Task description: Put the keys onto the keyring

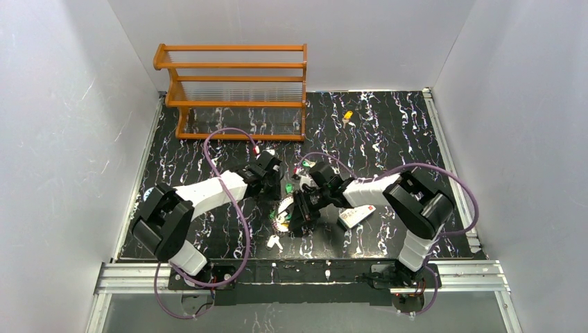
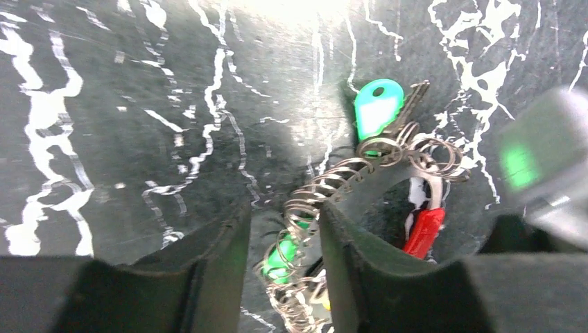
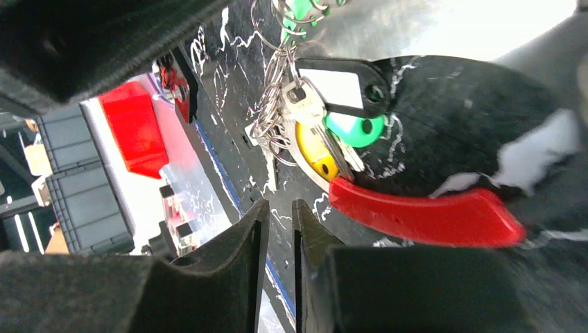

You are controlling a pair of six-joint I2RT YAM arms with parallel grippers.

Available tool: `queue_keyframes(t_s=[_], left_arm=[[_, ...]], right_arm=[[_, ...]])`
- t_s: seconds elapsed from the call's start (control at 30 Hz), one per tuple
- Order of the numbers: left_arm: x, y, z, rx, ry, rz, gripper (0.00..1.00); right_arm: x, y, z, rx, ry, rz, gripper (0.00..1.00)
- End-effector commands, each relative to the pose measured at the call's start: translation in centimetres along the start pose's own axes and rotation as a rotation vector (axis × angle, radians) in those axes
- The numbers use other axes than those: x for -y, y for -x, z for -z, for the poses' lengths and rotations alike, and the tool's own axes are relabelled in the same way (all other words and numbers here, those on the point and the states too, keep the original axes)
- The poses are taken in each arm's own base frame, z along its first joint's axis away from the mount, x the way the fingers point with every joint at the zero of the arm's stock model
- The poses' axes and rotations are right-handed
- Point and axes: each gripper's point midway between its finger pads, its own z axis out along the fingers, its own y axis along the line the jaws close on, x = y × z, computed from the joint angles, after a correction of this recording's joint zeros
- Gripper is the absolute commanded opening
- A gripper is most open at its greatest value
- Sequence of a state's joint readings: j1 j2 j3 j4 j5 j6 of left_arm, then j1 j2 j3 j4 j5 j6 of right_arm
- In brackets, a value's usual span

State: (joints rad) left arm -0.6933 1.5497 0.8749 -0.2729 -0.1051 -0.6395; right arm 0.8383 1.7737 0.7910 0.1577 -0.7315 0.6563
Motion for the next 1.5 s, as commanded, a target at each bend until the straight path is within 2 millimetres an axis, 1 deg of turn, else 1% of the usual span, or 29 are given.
queue_keyframes(t_s=[0.0, 0.1, 0.17, 0.27, 0.3, 0.33, 0.37, 0.43, 0.57, 0.67, 0.73, 0.83, 1.0, 1.1, 1.27, 1.37, 1.47], left_arm=[[-2.7, 1.5, 3.2, 0.078, 0.108, -0.079, 0.43], [-2.0, 1.6, 4.2, 0.132, 0.033, -0.069, 0.45], [-0.7, 1.7, 4.6, 0.180, -0.066, -0.045, 0.46], [1.4, 1.8, 5.1, 0.241, -0.224, 0.012, 0.44], [2.1, 1.5, 5.2, 0.248, -0.277, 0.031, 0.43], [3.0, 1.8, 5.3, 0.274, -0.334, 0.050, 0.42], [4.0, 1.6, 5.4, 0.270, -0.396, 0.067, 0.41], [5.1, 1.3, 5.2, 0.261, -0.463, 0.075, 0.40], [6.4, 0.7, 3.8, 0.216, -0.486, 0.037, 0.39], [7.0, 0.4, 2.9, 0.188, -0.480, 0.003, 0.38], [7.3, 0.4, 2.5, 0.180, -0.475, -0.003, 0.38], [7.7, 0.5, 2.6, 0.184, -0.477, -0.014, 0.38], [7.3, 0.4, 2.9, 0.193, -0.465, -0.008, 0.38], [6.9, 0.2, 3.1, 0.201, -0.459, -0.002, 0.38], [6.4, -0.1, 3.4, 0.206, -0.453, 0.007, 0.38], [6.3, -0.1, 3.5, 0.205, -0.451, 0.007, 0.38], [6.2, -0.1, 3.6, 0.207, -0.447, 0.004, 0.38]], right_arm=[[0.3, 2.0, 3.0, 0.101, -0.035, 0.026, 0.29], [2.1, 2.6, 5.5, 0.152, -0.069, 0.008, 0.33], [3.3, 3.4, 7.1, 0.189, -0.084, -0.005, 0.35], [4.5, 4.1, 8.4, 0.218, -0.088, -0.023, 0.37], [4.8, 4.2, 8.7, 0.226, -0.087, -0.030, 0.37], [5.0, 4.3, 8.8, 0.229, -0.083, -0.036, 0.37], [5.3, 4.4, 8.9, 0.231, -0.078, -0.042, 0.37], [5.6, 4.5, 8.8, 0.229, -0.068, -0.051, 0.37], [6.3, 4.6, 8.6, 0.234, -0.054, -0.074, 0.37], [6.5, 5.2, 8.6, 0.249, -0.056, -0.063, 0.37], [6.8, 5.9, 8.6, 0.261, -0.073, -0.053, 0.37], [7.5, 6.7, 8.5, 0.267, -0.116, -0.035, 0.39], [8.2, 8.3, 8.4, 0.272, -0.164, 0.003, 0.40], [7.8, 9.0, 7.9, 0.259, -0.157, 0.034, 0.40], [7.0, 9.4, 6.6, 0.234, -0.140, 0.079, 0.40], [6.7, 9.5, 5.9, 0.213, -0.139, 0.103, 0.36], [6.7, 9.5, 5.7, 0.203, -0.146, 0.108, 0.29]])
